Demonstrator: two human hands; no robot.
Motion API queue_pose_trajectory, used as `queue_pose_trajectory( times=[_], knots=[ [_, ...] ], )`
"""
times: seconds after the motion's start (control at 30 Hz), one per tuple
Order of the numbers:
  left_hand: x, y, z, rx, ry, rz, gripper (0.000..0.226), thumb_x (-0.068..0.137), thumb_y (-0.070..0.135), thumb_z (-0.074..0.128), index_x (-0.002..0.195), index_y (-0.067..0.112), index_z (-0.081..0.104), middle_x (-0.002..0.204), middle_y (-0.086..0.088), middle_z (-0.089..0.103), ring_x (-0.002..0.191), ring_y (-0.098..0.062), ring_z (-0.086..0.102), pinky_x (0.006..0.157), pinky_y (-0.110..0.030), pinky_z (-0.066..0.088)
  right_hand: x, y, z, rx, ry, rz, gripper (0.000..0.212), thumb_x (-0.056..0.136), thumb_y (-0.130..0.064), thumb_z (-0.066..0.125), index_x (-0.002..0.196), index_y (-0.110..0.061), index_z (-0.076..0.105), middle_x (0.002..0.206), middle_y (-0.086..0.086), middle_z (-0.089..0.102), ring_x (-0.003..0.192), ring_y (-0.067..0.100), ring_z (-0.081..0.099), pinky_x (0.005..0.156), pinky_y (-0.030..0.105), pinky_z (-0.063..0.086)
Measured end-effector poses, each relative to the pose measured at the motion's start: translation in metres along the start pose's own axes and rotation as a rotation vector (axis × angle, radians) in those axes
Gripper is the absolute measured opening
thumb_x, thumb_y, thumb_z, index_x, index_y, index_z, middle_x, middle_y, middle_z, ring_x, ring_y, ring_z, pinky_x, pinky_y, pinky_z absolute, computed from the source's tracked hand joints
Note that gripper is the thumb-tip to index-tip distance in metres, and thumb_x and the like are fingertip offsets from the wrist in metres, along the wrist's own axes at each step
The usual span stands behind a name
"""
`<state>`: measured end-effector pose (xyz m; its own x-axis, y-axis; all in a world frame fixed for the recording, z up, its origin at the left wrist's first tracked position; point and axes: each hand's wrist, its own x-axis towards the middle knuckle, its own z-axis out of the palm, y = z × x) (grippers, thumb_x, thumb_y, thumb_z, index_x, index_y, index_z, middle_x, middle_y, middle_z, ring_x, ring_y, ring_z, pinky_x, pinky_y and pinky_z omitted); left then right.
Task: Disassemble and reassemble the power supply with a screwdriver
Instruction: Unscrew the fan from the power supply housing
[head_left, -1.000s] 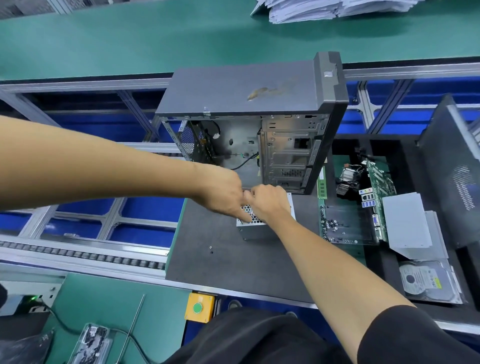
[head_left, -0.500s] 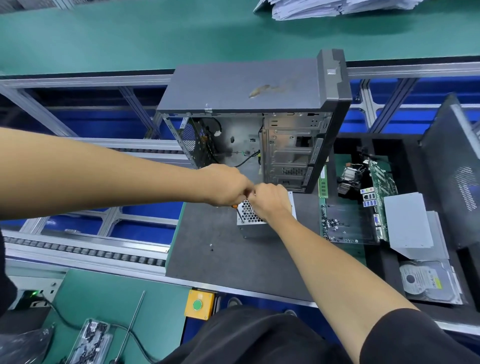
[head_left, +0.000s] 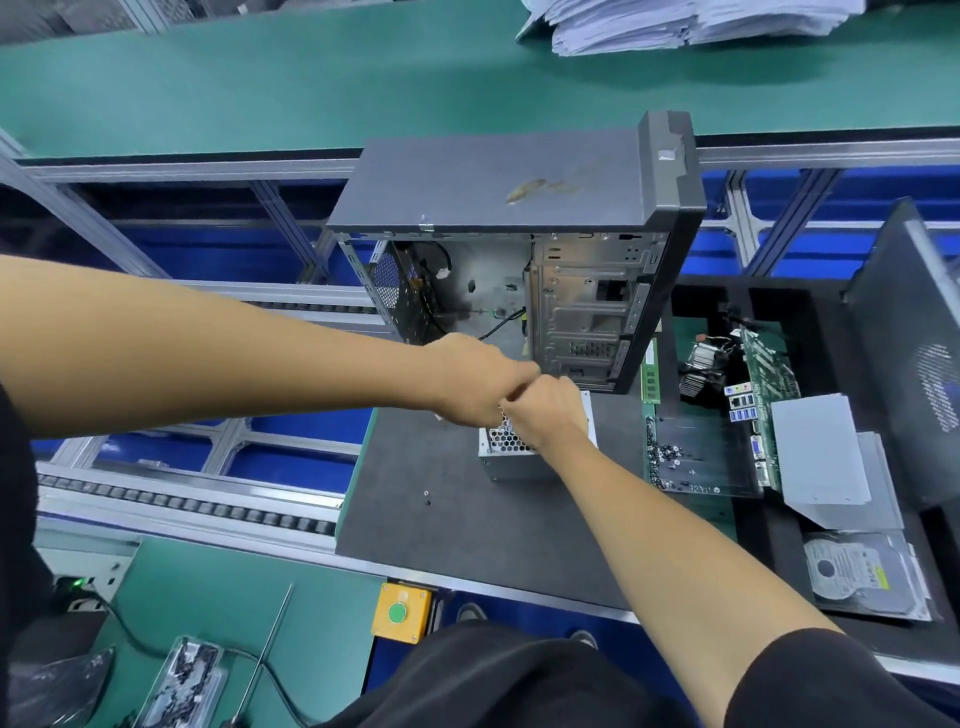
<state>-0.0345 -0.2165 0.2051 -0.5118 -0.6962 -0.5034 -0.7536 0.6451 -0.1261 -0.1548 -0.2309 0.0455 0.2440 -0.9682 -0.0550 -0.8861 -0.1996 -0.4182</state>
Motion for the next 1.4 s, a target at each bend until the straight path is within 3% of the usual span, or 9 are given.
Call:
queue_pose_trajectory(
  times=[0.1, 0.2, 0.5, 0.6, 0.8, 0.97, 1.07, 1.17, 1.4],
  knots=[
    [0.002, -0.006, -0.002, -0.409, -0.167, -0.295, 0.022, 0.084, 0.037, 0.055, 0.096, 0.019, 0.061, 0.072, 0.002, 0.075, 0.077, -0.024, 0.070, 0.071, -0.033, 0.057, 0.004, -0.002, 0.000, -0.135, 0.024, -0.049, 0.041, 0.094, -0.037, 0.032, 0.064, -0.020, 0.052, 0.065, 0.002, 0.059, 0.065, 0.031, 0.053, 0.065, 0.037, 0.027],
    [0.000, -0.011, 0.006, -0.290, -0.145, -0.281, 0.039, 0.087, 0.051, 0.054, 0.087, 0.015, 0.068, 0.070, -0.001, 0.073, 0.070, -0.025, 0.067, 0.069, -0.035, 0.057, 0.004, -0.001, 0.005, -0.153, 0.023, -0.046, 0.042, 0.095, -0.038, 0.034, 0.063, -0.019, 0.053, 0.057, -0.001, 0.050, 0.061, 0.029, 0.051, 0.063, 0.037, 0.025],
    [-0.009, -0.010, 0.016, 0.477, 0.034, 0.531, 0.017, 0.103, 0.025, 0.046, 0.119, 0.022, 0.050, 0.093, -0.006, 0.063, 0.062, -0.031, 0.043, 0.049, -0.033, 0.025, -0.002, -0.001, 0.006, -0.178, 0.006, -0.061, 0.041, 0.091, -0.040, 0.030, 0.068, -0.021, 0.058, 0.062, -0.002, 0.057, 0.064, 0.026, 0.055, 0.066, 0.038, 0.029],
    [-0.013, 0.003, 0.014, 0.611, 0.030, 0.657, 0.017, 0.098, 0.013, 0.045, 0.113, 0.019, 0.050, 0.092, -0.005, 0.061, 0.069, -0.031, 0.047, 0.053, -0.036, 0.036, 0.001, -0.002, 0.004, -0.155, -0.002, -0.045, 0.041, 0.089, -0.039, 0.028, 0.066, -0.020, 0.056, 0.061, -0.002, 0.056, 0.061, 0.026, 0.051, 0.069, 0.038, 0.032],
    [-0.008, 0.005, 0.010, 0.089, 0.080, 0.000, 0.013, 0.082, 0.034, 0.056, 0.076, 0.024, 0.051, 0.066, 0.005, 0.055, 0.069, -0.026, 0.056, 0.054, -0.027, 0.034, 0.000, -0.002, 0.001, -0.183, -0.064, -0.031, 0.021, 0.081, -0.022, 0.040, 0.062, -0.023, 0.047, 0.061, -0.005, 0.052, 0.066, 0.027, 0.053, 0.069, 0.037, 0.028],
    [-0.008, -0.009, 0.007, -0.681, -0.253, -0.297, 0.017, 0.095, 0.030, 0.056, 0.083, 0.018, 0.054, 0.073, -0.010, 0.076, 0.049, -0.019, 0.064, 0.043, -0.022, 0.038, -0.001, -0.002, 0.006, -0.136, 0.027, -0.031, 0.040, 0.085, -0.037, 0.025, 0.057, -0.019, 0.046, 0.053, -0.002, 0.046, 0.052, 0.025, 0.044, 0.065, 0.037, 0.024],
    [-0.010, -0.010, 0.009, -0.321, -0.171, -0.180, 0.020, 0.097, 0.038, 0.058, 0.097, 0.019, 0.053, 0.069, -0.004, 0.073, 0.041, -0.007, 0.054, 0.049, -0.024, 0.040, 0.000, -0.002, 0.008, -0.142, 0.022, -0.018, 0.043, 0.091, -0.041, 0.031, 0.056, -0.021, 0.048, 0.052, -0.002, 0.047, 0.053, 0.025, 0.046, 0.065, 0.038, 0.026],
    [-0.014, 0.006, 0.008, 0.027, -0.051, -0.024, 0.022, 0.097, 0.037, 0.059, 0.111, 0.022, 0.052, 0.092, -0.003, 0.067, 0.076, -0.025, 0.058, 0.063, -0.034, 0.040, -0.001, -0.002, 0.006, -0.187, -0.044, -0.048, 0.027, 0.083, -0.034, 0.040, 0.060, -0.024, 0.050, 0.059, -0.001, 0.056, 0.058, 0.024, 0.048, 0.068, 0.037, 0.028],
    [-0.023, 0.043, 0.009, 0.505, 0.042, 0.464, 0.029, 0.104, 0.020, 0.037, 0.126, 0.015, 0.056, 0.111, -0.014, 0.061, 0.084, -0.028, 0.045, 0.052, -0.032, 0.023, 0.001, -0.002, -0.002, -0.129, -0.033, -0.040, 0.039, 0.086, -0.032, 0.030, 0.071, -0.017, 0.063, 0.068, 0.002, 0.063, 0.066, 0.029, 0.051, 0.075, 0.040, 0.040]
  ],
)
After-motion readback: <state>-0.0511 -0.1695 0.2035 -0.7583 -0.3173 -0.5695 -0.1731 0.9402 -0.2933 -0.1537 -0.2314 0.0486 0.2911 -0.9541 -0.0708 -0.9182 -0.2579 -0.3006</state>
